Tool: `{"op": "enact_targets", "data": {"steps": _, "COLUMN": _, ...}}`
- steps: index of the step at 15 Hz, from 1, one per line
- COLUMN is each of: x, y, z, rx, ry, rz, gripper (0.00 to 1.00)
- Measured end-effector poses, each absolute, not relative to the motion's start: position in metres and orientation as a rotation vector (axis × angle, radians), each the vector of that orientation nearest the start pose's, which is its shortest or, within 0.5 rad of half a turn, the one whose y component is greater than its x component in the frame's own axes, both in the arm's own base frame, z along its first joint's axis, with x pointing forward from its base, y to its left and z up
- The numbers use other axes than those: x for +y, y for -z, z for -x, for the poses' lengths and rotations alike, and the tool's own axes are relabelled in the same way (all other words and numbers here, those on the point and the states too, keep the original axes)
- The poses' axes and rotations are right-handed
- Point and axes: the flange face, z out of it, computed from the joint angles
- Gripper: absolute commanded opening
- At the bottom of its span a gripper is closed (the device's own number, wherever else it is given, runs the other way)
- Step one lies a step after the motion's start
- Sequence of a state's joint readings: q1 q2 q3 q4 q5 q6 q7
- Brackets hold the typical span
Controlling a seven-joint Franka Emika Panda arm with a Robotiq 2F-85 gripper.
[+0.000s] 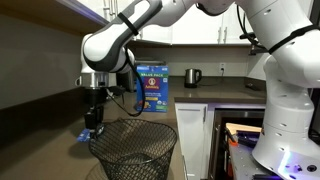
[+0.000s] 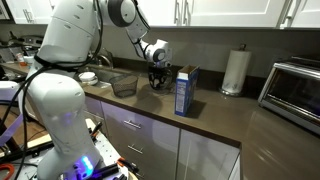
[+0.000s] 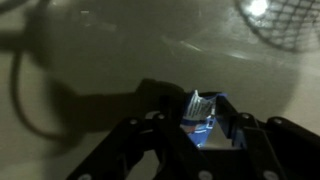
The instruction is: Get the blue item on the table and place it in the blue box
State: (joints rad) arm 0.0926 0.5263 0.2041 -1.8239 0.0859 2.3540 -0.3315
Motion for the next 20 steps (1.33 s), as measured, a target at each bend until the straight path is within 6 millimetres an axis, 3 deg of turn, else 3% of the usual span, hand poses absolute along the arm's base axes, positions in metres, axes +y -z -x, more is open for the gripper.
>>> {"op": "enact_targets", "data": {"steps": 2, "x": 0.183, "y": -0.256, "z": -0.624, "rx": -0.797, "ry": 0.027, "rz": 2.871, "gripper": 0.08}}
{"op": "enact_targets", "data": {"steps": 9, "x": 0.178, "y": -0.259, "z": -0.607, "rx": -0.798, "ry": 0.026, "rz": 2.880, "gripper": 0.05}}
{"op": "enact_targets", "data": {"steps": 16, "x": 0.154, "y": -0.260, "z": -0.550, "rx": -0.778, "ry": 0.079, "rz": 2.921, "gripper": 0.06}}
{"op": "enact_targets", "data": {"steps": 20, "x": 0.139, "y": -0.278, "z": -0.515, "rx": -0.764, "ry": 0.063, "rz": 2.945, "gripper": 0.06}}
